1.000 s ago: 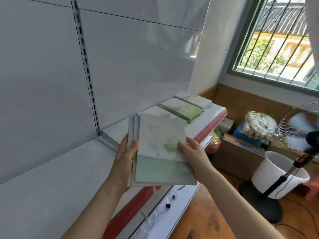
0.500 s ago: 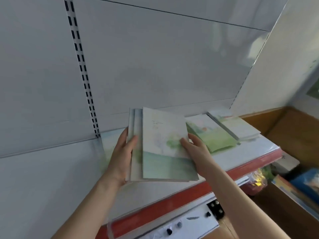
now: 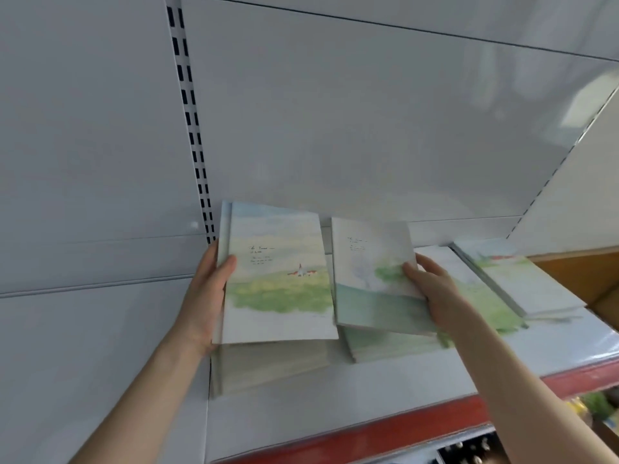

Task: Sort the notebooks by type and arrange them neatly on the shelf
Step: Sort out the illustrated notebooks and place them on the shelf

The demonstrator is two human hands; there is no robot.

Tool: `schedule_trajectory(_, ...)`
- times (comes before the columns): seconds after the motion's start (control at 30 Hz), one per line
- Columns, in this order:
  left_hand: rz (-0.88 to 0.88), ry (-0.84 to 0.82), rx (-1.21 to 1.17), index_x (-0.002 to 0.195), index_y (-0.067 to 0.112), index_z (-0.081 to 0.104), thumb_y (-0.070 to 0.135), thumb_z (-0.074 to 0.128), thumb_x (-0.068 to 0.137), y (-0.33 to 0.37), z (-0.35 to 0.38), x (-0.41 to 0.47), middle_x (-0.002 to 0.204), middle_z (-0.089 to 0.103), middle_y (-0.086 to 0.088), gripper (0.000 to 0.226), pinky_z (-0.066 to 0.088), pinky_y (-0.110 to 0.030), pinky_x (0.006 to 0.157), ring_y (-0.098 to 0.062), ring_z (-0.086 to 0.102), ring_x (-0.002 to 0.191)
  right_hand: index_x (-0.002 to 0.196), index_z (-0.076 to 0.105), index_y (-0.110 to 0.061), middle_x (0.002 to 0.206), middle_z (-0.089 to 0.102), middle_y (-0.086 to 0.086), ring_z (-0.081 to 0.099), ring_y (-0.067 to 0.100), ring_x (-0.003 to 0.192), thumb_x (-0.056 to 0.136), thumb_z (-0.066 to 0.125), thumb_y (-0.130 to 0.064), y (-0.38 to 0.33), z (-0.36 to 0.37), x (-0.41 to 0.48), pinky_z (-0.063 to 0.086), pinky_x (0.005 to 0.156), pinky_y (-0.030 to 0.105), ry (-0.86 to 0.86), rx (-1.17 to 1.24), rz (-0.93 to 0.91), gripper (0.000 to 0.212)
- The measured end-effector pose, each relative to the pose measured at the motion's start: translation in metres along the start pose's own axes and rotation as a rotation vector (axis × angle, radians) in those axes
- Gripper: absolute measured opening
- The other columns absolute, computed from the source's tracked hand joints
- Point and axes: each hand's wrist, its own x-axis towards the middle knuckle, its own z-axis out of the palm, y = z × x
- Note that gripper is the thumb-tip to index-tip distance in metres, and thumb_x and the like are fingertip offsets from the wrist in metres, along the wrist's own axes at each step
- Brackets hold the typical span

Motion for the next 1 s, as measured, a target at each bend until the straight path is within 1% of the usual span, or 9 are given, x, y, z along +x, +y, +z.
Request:
schedule_trajectory(0.07, 0.001, 0.020, 0.003, 0.121, 0.030, 0.053, 0.015, 0.041, 0.097, -0.001, 0.006, 0.001, 0.107, 0.068, 0.006, 0.030, 0.056, -0.028, 0.067, -0.012, 0.067, 0.090, 0.116, 0.061, -0.023, 0.112, 0.065, 0.010, 0.064, 0.029, 0.095, 0.087, 0.061, -0.016, 0.000, -0.005, 0.006, 0.051, 0.090, 0.042, -0.031, -0.023, -0.005, 0.030)
schedule_trajectory(0.17, 0.000, 0.079, -0.003, 0.125, 0.030, 0.052, 0.018, 0.042, 0.097, -0.002, 0.015, 0.000, 0.113, 0.066, 0.003, 0.032, 0.051, -0.035, 0.078, -0.017, 0.064, 0.098, 0.121, 0.058, -0.019, 0.107, 0.066, 0.009, 0.063, 0.026, 0.089, 0.090, 0.058, -0.016, -0.006, -0.013, 0.016, 0.052, 0.086, 0.040, -0.091, -0.061, 0.000, 0.031)
schedule_trajectory(0.33, 0.005, 0.182, -0.016, 0.124, 0.032, 0.053, 0.019, 0.042, 0.097, -0.002, 0.029, -0.013, 0.113, 0.066, 0.002, 0.032, 0.050, -0.037, 0.082, -0.020, 0.064, 0.097, 0.123, 0.055, -0.017, 0.095, 0.063, 0.008, 0.060, 0.017, 0.073, 0.091, 0.055, -0.011, -0.004, -0.016, 0.021, 0.046, 0.058, 0.022, -0.197, -0.208, -0.054, 0.033)
schedule_trajectory(0.47, 0.046, 0.236, 0.027, 0.113, 0.037, 0.058, 0.019, 0.042, 0.097, -0.004, 0.030, -0.029, 0.105, 0.068, 0.009, 0.029, 0.049, -0.034, 0.076, -0.012, 0.065, 0.091, 0.125, 0.053, -0.006, 0.097, 0.060, 0.011, 0.057, 0.021, 0.083, 0.091, 0.053, -0.008, 0.006, -0.007, 0.026, 0.044, 0.060, 0.023, -0.182, -0.294, -0.125, 0.034)
schedule_trajectory(0.57, 0.056, 0.276, 0.035, 0.112, 0.037, 0.059, 0.018, 0.042, 0.097, -0.006, 0.025, -0.039, 0.111, 0.067, 0.006, 0.029, 0.049, -0.036, 0.081, -0.014, 0.064, 0.095, 0.122, 0.054, -0.004, 0.097, 0.061, 0.011, 0.057, 0.024, 0.086, 0.091, 0.052, -0.008, 0.013, -0.005, 0.028, 0.044, 0.067, 0.025, -0.174, -0.381, -0.182, 0.032)
schedule_trajectory(0.77, 0.070, 0.299, 0.023, 0.116, 0.034, 0.054, 0.017, 0.040, 0.097, -0.004, 0.025, -0.054, 0.101, 0.067, 0.008, 0.029, 0.054, -0.020, 0.056, -0.005, 0.069, 0.076, 0.099, 0.057, 0.006, 0.088, 0.057, 0.014, 0.047, 0.024, 0.078, 0.087, 0.053, -0.003, 0.025, 0.000, 0.028, 0.022, 0.058, 0.027, -0.095, -0.565, -0.338, 0.016)
schedule_trajectory(0.87, 0.070, 0.310, 0.022, 0.115, 0.035, 0.054, 0.018, 0.040, 0.098, -0.004, 0.026, -0.060, 0.102, 0.067, 0.009, 0.029, 0.055, -0.019, 0.056, -0.005, 0.069, 0.077, 0.109, 0.054, 0.005, 0.110, 0.056, 0.022, 0.050, 0.030, 0.098, 0.088, 0.052, -0.003, 0.030, 0.001, 0.030, 0.023, 0.066, 0.030, -0.104, -0.700, -0.370, 0.022)
schedule_trajectory(0.97, 0.060, 0.321, 0.005, 0.119, 0.031, 0.053, 0.017, 0.040, 0.098, -0.003, 0.026, -0.066, 0.102, 0.067, 0.007, 0.029, 0.055, -0.021, 0.056, -0.006, 0.069, 0.076, 0.129, 0.045, 0.003, 0.137, 0.044, 0.017, 0.039, 0.028, 0.128, 0.093, 0.050, -0.007, 0.027, 0.004, 0.024, 0.027, 0.099, 0.028, -0.118, -0.771, -0.436, 0.038)
schedule_trajectory(1.0, 0.059, 0.325, -0.004, 0.119, 0.031, 0.053, 0.017, 0.040, 0.098, -0.002, 0.025, -0.068, 0.100, 0.068, 0.008, 0.029, 0.056, -0.021, 0.056, -0.007, 0.069, 0.075, 0.130, 0.046, 0.002, 0.139, 0.044, 0.015, 0.039, 0.027, 0.129, 0.094, 0.048, -0.010, 0.023, 0.009, 0.018, 0.027, 0.103, 0.028, -0.120, -0.743, -0.472, 0.038)
